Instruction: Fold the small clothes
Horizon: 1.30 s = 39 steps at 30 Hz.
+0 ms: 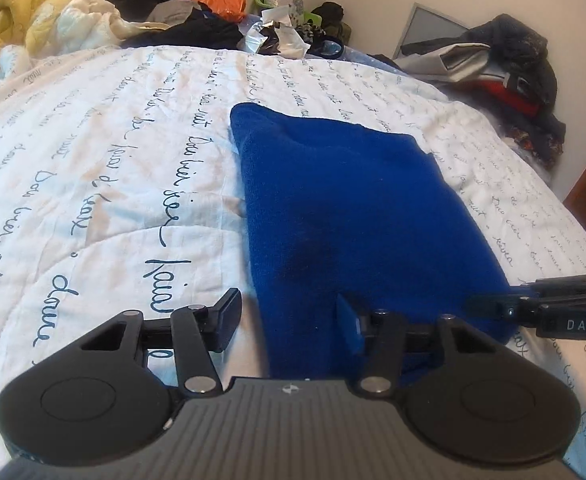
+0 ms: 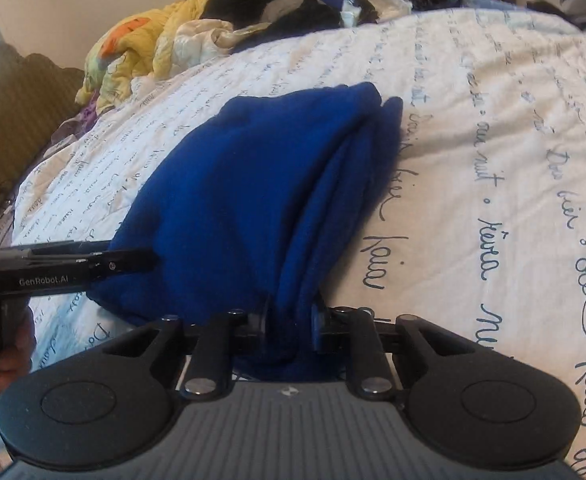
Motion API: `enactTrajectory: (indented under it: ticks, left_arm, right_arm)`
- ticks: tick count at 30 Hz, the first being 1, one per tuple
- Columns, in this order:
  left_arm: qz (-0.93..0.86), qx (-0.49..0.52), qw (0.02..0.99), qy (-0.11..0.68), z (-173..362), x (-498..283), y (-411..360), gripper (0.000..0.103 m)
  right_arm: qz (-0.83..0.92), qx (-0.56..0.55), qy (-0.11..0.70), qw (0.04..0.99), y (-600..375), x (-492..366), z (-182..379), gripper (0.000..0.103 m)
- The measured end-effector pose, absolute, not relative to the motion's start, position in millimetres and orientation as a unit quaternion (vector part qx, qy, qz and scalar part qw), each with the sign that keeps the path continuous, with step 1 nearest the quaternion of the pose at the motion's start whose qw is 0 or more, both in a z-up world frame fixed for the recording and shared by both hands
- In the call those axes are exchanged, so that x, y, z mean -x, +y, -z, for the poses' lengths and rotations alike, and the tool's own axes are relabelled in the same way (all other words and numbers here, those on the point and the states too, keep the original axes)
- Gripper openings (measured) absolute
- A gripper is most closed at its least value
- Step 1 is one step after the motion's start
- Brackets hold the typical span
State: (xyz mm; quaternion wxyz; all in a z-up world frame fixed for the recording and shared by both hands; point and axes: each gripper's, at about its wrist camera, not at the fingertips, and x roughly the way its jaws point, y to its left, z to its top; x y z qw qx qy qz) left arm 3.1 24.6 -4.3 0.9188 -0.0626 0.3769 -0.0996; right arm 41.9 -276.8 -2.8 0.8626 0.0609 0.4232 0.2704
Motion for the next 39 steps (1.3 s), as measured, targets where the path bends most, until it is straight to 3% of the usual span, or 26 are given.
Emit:
enactTrajectory:
  ticks: [2, 4, 7, 11, 17, 18, 22, 25, 31, 39]
  left_arm:
    - [0.099, 0.054, 0.921, 0.372, 3.5, 2.1, 22.4, 0.054]
    - [0.099, 0.047, 0.923, 0.369, 3.1, 4.8, 21.0, 0.054]
    - [0.102, 0.046, 0.924, 0.366, 3.8, 4.3, 22.8, 0.054]
    - [0.104, 0.046, 0.925, 0.363, 3.9, 5.7, 23.8, 0.054]
    - [0.107, 0.049, 0.925, 0.360, 4.1, 8.2, 25.1, 0.054]
    - [0.109, 0.047, 0.926, 0.359, 3.9, 8.8, 25.9, 0.055]
    - [0.104, 0.000, 0.941, 0.322, -9.7, 37.2, 32.3, 0.053]
    - [0.134, -0.088, 0.951, 0.265, -14.1, 77.7, 28.1, 0.062]
    - [0.139, -0.154, 0.935, 0.286, 5.1, 79.5, 5.3, 0.058]
    - [0.131, -0.155, 0.936, 0.287, 11.6, 65.8, 2.2, 0.056]
  right_arm:
    - [-0.273, -0.045, 0.425, 0.862, -273.9, -42.5, -0.9, 0.027]
    - [-0.257, -0.053, 0.438, 0.860, -277.5, -50.9, -12.0, 0.044]
    - [-0.232, -0.071, 0.389, 0.888, -280.9, -67.1, -36.5, 0.061]
    - [-0.258, -0.049, 0.365, 0.893, -249.9, -103.7, -56.1, 0.061]
    - [-0.278, 0.050, 0.413, 0.866, -183.2, -150.0, -31.2, 0.061]
    - [-0.278, 0.058, 0.417, 0.863, -182.0, -149.8, -17.7, 0.068]
    - [-0.274, -0.079, 0.410, 0.866, -234.2, -141.4, -18.4, 0.069]
    - [-0.286, -0.176, 0.395, 0.855, -278.0, -106.1, -36.3, 0.070]
    - [-0.298, -0.218, 0.429, 0.824, -301.7, -69.3, -30.2, 0.070]
    - [-0.315, -0.260, 0.472, 0.781, -299.3, -68.9, -7.2, 0.069]
